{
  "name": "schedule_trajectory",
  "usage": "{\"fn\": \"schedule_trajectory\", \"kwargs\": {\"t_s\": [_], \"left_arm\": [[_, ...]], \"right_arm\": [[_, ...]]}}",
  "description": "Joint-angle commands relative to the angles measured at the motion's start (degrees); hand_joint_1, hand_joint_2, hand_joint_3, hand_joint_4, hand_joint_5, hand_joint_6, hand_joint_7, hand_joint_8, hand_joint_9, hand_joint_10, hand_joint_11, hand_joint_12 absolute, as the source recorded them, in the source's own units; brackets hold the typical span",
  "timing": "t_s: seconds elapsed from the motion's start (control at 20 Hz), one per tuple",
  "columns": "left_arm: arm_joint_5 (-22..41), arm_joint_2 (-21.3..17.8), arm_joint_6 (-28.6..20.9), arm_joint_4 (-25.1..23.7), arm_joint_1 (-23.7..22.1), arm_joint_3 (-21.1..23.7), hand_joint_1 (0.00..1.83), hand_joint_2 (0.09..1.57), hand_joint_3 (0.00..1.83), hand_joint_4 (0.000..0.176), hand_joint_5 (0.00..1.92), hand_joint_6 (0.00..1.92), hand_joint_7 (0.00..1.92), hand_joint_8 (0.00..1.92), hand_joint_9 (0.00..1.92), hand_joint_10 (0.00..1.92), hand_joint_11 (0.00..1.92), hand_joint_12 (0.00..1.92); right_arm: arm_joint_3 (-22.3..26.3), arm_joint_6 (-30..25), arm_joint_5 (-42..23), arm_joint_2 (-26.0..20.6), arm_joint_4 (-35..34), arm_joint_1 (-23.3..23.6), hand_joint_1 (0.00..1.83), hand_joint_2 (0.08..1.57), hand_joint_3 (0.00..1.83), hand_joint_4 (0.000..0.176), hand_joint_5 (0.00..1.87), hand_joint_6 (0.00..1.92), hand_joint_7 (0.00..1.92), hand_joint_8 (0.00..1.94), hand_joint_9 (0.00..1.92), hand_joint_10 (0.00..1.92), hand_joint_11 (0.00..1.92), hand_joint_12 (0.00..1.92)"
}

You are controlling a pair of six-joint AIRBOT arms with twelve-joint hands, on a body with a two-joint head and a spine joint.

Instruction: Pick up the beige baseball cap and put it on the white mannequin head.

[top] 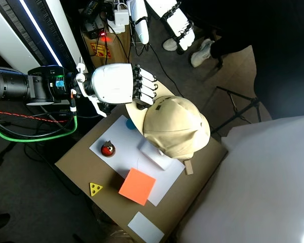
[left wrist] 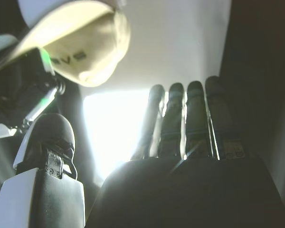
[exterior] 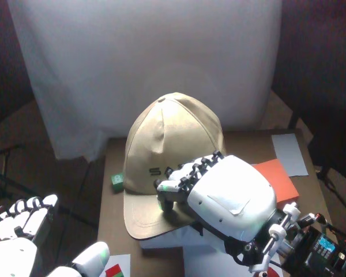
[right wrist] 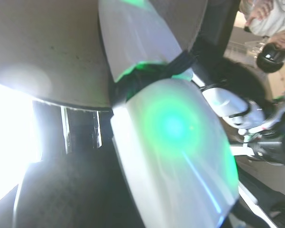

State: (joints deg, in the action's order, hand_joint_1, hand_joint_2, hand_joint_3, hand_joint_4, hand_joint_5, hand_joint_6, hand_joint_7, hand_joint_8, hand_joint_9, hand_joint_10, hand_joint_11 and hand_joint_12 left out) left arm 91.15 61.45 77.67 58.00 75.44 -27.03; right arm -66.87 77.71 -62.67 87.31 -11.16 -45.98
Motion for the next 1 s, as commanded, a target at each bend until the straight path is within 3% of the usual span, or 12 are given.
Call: {"fn": "schedule_trajectory", "kwargs": {"t_s": [0.0,0.5,0.55,0.7,0.8,0.95], "left_arm": [[5.50,0.55,-0.37,-3.25,0.23,-0.32,0.00,1.14,0.00,0.000,0.08,0.00,0.06,0.00,0.03,0.00,0.00,0.25],[4.25,3.33,-1.32,-7.36,1.98,-2.42,0.00,1.14,0.00,0.000,0.06,0.00,0.05,0.00,0.02,0.00,0.00,0.18],[4.24,3.48,-1.47,-7.61,2.00,-2.52,0.00,1.13,0.00,0.000,0.08,0.00,0.07,0.00,0.04,0.00,0.00,0.32],[4.24,3.48,-1.63,-7.98,2.02,-2.50,0.00,1.13,0.00,0.000,0.07,0.00,0.05,0.00,0.02,0.00,0.00,0.20],[4.04,3.52,-1.63,-8.25,2.08,-2.52,0.00,1.13,0.00,0.000,0.07,0.00,0.07,0.00,0.04,0.00,0.00,0.29],[3.82,3.47,-1.63,-8.91,2.27,-2.50,0.00,1.15,0.00,0.000,0.07,0.00,0.07,0.00,0.04,0.00,0.00,0.24]], "right_arm": [[0.28,0.02,-4.25,-0.14,-0.12,-0.26,1.37,1.13,0.00,0.000,0.85,0.94,0.94,1.02,0.96,1.31,0.97,1.26],[1.23,0.14,-8.35,-1.07,0.06,-1.41,1.37,1.13,0.00,0.000,0.85,0.95,0.93,1.02,0.96,1.31,0.98,1.26],[1.32,0.27,-8.81,-1.21,0.38,-1.57,1.37,1.13,0.00,0.000,0.85,0.95,0.94,1.02,0.96,1.31,0.98,1.26],[2.03,1.01,-9.83,-1.72,1.47,-2.64,1.37,1.13,0.00,0.000,0.85,0.95,0.94,1.02,0.96,1.30,0.98,1.26],[2.12,1.57,-10.32,-1.82,1.66,-2.78,1.37,1.13,0.00,0.000,0.85,0.95,0.94,1.02,0.96,1.30,0.98,1.26],[2.08,2.16,-12.12,-1.93,2.59,-2.69,1.35,1.12,0.00,0.000,0.88,0.92,0.96,1.01,1.01,1.20,1.00,1.21]]}}
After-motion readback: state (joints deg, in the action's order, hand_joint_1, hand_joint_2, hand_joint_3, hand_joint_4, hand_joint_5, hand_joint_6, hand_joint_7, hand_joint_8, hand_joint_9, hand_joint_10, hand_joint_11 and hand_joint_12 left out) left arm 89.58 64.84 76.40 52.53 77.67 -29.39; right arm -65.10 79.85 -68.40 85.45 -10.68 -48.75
